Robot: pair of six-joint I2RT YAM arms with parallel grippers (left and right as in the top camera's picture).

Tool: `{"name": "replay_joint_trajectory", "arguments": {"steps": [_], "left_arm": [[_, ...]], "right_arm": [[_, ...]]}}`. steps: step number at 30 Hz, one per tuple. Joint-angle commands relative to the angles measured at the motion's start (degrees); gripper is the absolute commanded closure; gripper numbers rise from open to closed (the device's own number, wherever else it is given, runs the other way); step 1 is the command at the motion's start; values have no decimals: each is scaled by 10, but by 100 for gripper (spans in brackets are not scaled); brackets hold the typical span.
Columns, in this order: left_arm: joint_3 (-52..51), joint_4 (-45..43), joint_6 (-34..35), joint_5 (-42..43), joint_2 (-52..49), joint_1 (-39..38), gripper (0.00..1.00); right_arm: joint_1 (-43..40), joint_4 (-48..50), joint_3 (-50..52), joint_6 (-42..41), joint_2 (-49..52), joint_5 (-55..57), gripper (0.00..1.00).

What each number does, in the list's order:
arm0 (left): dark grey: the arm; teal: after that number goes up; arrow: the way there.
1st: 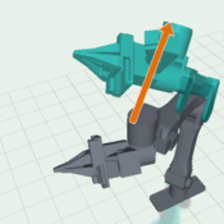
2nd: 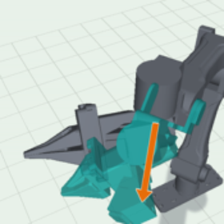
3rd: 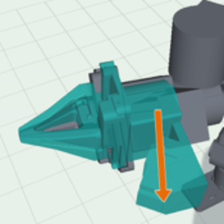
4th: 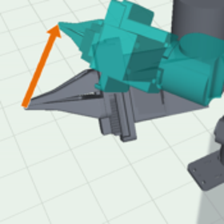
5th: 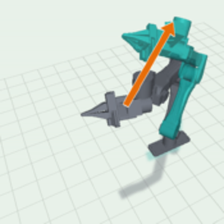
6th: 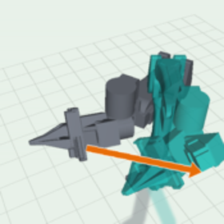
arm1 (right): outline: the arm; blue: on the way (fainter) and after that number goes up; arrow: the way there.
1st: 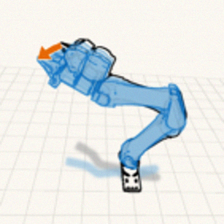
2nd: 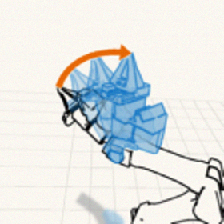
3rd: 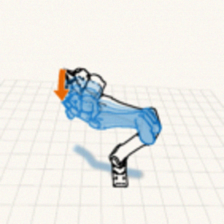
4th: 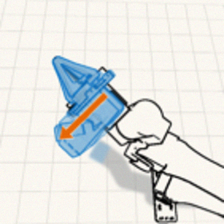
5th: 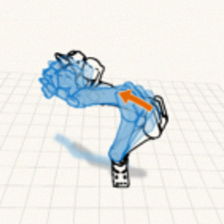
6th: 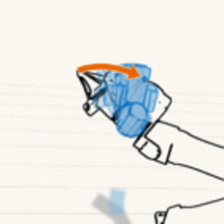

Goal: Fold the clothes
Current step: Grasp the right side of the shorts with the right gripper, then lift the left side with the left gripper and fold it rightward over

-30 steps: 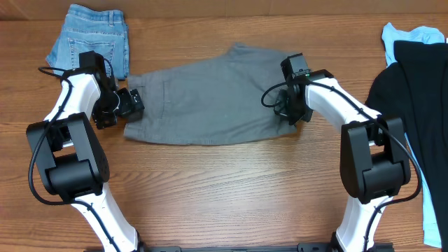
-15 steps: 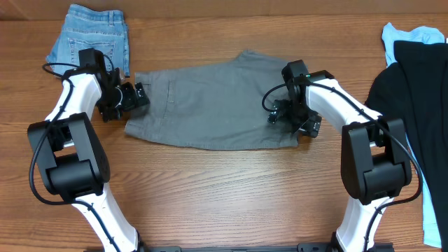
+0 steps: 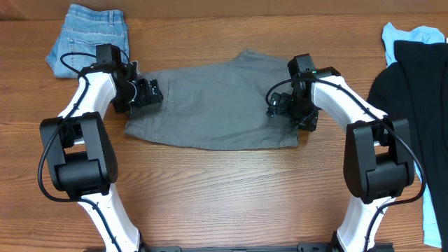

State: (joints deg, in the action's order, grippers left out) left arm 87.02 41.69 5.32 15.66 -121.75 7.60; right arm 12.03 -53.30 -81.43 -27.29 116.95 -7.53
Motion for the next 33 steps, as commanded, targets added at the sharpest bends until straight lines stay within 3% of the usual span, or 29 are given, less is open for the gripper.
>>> {"name": "replay_joint_trajectory", "arguments": {"steps": [1, 8, 11, 13, 15, 18, 19, 26, 28, 33], "left_arm": [[-12, 1, -15, 4, -8, 1, 3], [-12, -2, -22, -27, -39, 3, 0], [-12, -3, -30, -25, -50, 4, 4], [-12, 0, -33, -22, -54, 4, 19], [-12, 3, -37, -14, -55, 3, 41], [-12, 6, -37, -7, -55, 2, 91], [-11, 7, -37, -8, -55, 2, 96], [38, 89, 21, -85, -52, 11, 96], [106, 174, 40, -102, -52, 10, 96], [184, 249, 40, -101, -49, -7, 96]], "right_arm": [[0, 4, -13, 3, -19, -8, 0], [0, 7, -13, 3, -19, -7, 0], [0, 9, -13, 3, -19, -8, 0], [0, 12, -13, 3, -19, -8, 0], [0, 16, -13, 3, -19, -8, 0], [0, 23, -13, -1, -19, -19, 0], [0, 25, -13, -8, -19, -18, 0], [1, 49, 0, -14, -19, -19, 0], [11, 82, 18, -14, -18, -23, 0], [36, 122, 43, -14, -18, -22, 0]]}}
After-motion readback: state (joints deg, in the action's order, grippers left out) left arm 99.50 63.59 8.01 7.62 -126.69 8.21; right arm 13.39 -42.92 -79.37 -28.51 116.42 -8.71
